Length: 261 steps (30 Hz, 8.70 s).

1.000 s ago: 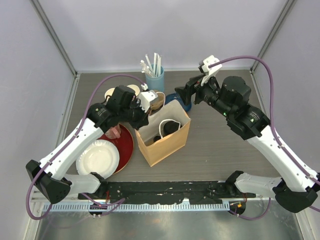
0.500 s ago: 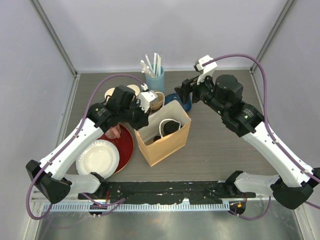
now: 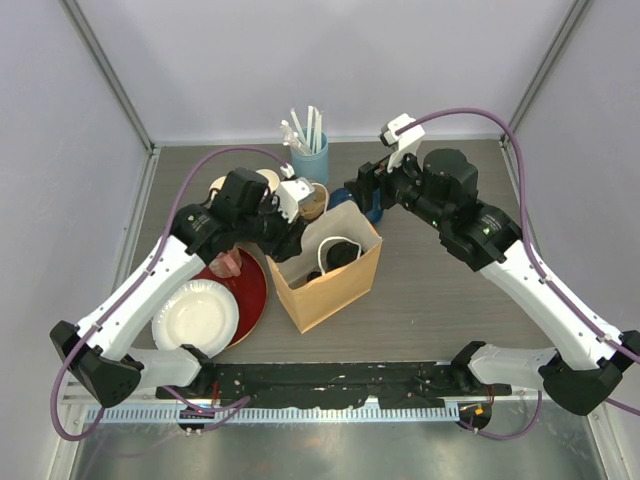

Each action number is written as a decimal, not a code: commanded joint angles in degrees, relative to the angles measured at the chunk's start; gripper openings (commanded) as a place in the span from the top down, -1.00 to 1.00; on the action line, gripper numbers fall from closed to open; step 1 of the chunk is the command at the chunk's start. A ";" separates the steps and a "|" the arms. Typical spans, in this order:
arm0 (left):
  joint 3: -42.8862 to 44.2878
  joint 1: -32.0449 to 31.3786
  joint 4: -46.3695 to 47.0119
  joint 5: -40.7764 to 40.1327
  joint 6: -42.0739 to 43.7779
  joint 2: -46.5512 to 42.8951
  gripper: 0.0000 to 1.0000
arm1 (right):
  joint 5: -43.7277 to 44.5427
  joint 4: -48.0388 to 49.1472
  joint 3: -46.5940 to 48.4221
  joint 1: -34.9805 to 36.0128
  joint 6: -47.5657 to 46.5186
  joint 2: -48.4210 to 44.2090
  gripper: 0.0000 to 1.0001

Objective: Pack the takeout coffee

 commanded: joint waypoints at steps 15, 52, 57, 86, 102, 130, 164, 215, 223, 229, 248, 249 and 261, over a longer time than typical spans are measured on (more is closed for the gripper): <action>4.86 -0.10 -1.50 1.04 1.63 -2.49 -0.57 | -3.62 0.79 3.27 -0.04 0.38 1.58 -0.50; 1.61 16.85 0.08 1.31 -10.23 -21.03 -0.72 | -7.41 4.04 8.11 -0.13 2.49 5.00 -0.50; 1.43 20.46 0.34 -4.49 -12.43 -18.77 -0.47 | 3.14 3.35 11.61 -4.22 5.64 7.89 -0.33; -1.20 31.19 3.51 8.50 -13.84 -8.64 -0.42 | -22.34 15.99 61.28 -19.03 8.81 75.31 -0.25; 1.35 31.28 3.15 9.03 -12.88 -7.32 -0.42 | -25.77 21.36 59.97 -19.03 12.07 77.43 0.78; 2.84 31.28 3.33 10.79 -12.88 -5.48 -0.41 | -17.86 26.02 60.05 -18.76 8.55 78.56 -0.02; 3.46 31.28 3.24 11.14 -12.35 -5.21 -0.41 | -22.61 26.55 53.98 -18.59 5.92 71.45 0.85; 3.28 31.28 3.33 11.93 -12.35 -5.56 -0.40 | -13.99 27.60 60.32 -17.62 7.15 77.26 0.85; 3.28 31.36 3.42 12.11 -12.44 -5.56 -0.40 | -14.08 28.57 54.08 -17.53 5.83 72.33 0.49; 3.19 31.28 3.33 12.20 -12.44 -5.74 -0.40 | -14.17 27.95 53.99 -17.62 5.56 71.89 0.59; 3.10 31.28 3.42 12.64 -12.52 -5.74 -0.40 | -13.03 27.51 51.61 -17.62 5.21 69.87 0.85; 3.10 31.28 3.42 12.72 -12.44 -5.74 -0.40 | -13.12 27.34 51.53 -17.71 5.13 69.78 0.86; 3.19 31.28 3.42 12.73 -12.44 -5.56 -0.40 | -16.54 28.92 48.54 -17.62 5.48 65.30 0.98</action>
